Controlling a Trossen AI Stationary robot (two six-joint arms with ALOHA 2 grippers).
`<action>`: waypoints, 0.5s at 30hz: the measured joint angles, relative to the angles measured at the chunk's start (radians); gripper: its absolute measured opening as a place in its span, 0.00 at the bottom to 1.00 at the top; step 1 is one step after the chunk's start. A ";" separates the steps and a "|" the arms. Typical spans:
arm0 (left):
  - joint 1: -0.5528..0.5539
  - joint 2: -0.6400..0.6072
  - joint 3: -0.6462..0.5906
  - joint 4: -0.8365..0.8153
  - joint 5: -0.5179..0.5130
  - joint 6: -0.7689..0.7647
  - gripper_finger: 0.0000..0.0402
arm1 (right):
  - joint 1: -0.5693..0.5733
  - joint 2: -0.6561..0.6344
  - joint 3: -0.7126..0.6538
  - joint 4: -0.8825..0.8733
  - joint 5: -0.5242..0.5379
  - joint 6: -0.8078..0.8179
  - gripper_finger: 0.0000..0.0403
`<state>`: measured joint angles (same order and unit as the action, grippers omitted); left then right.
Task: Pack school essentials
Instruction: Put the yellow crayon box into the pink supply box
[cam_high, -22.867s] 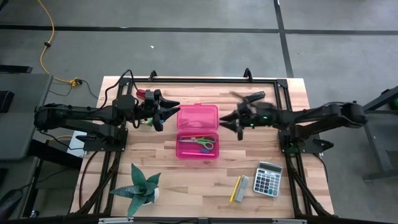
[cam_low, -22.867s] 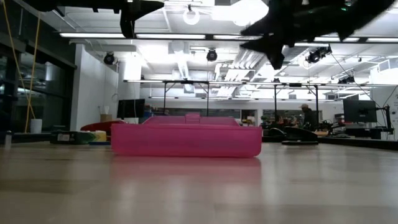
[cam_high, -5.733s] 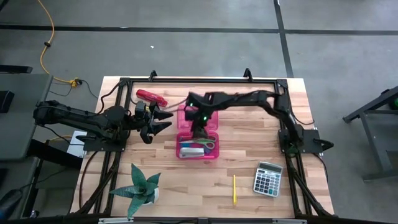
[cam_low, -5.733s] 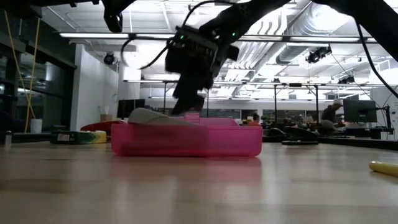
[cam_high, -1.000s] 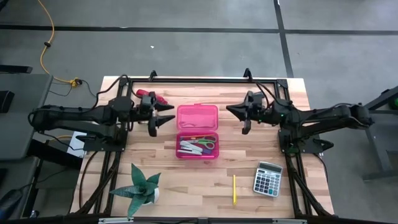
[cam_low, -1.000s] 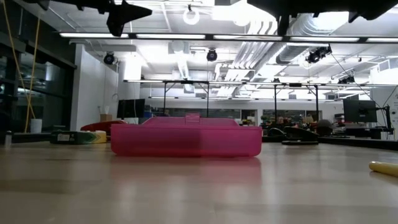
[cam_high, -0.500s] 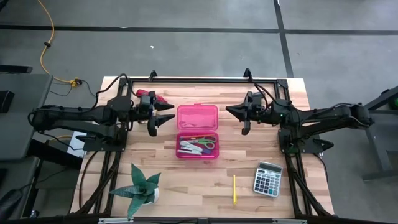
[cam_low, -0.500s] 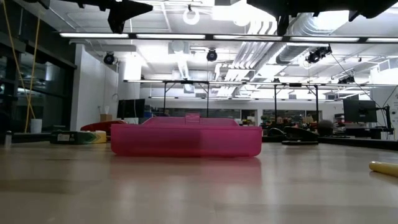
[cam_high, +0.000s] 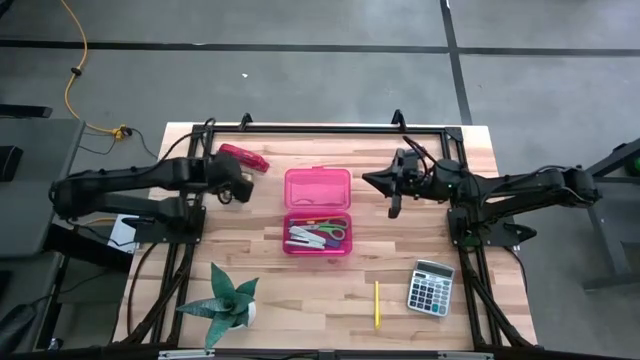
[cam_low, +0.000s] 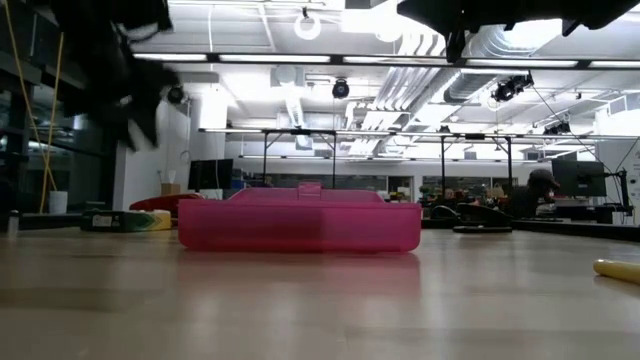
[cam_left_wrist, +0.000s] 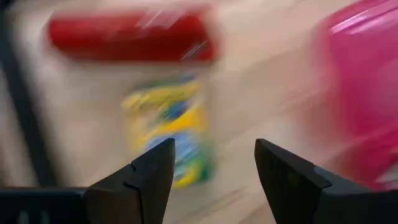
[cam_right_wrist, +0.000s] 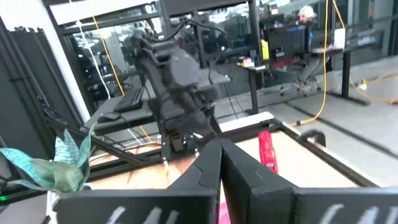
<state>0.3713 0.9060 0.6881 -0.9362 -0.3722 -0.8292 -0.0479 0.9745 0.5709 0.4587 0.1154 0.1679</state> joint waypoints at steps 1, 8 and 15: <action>0.029 0.023 -0.003 -0.038 0.012 -0.007 0.52 | 0.000 0.000 0.000 -0.008 0.000 0.013 0.00; 0.228 0.202 -0.006 0.043 0.125 0.117 0.52 | 0.000 0.000 0.000 -0.066 0.000 0.061 0.00; 0.369 0.354 -0.006 0.071 0.152 0.152 0.52 | 0.000 0.000 0.000 -0.067 0.000 0.067 0.00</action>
<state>0.7399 1.2597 0.6819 -0.8650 -0.2205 -0.6775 -0.0479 0.9745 0.5709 0.3920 0.1158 0.2352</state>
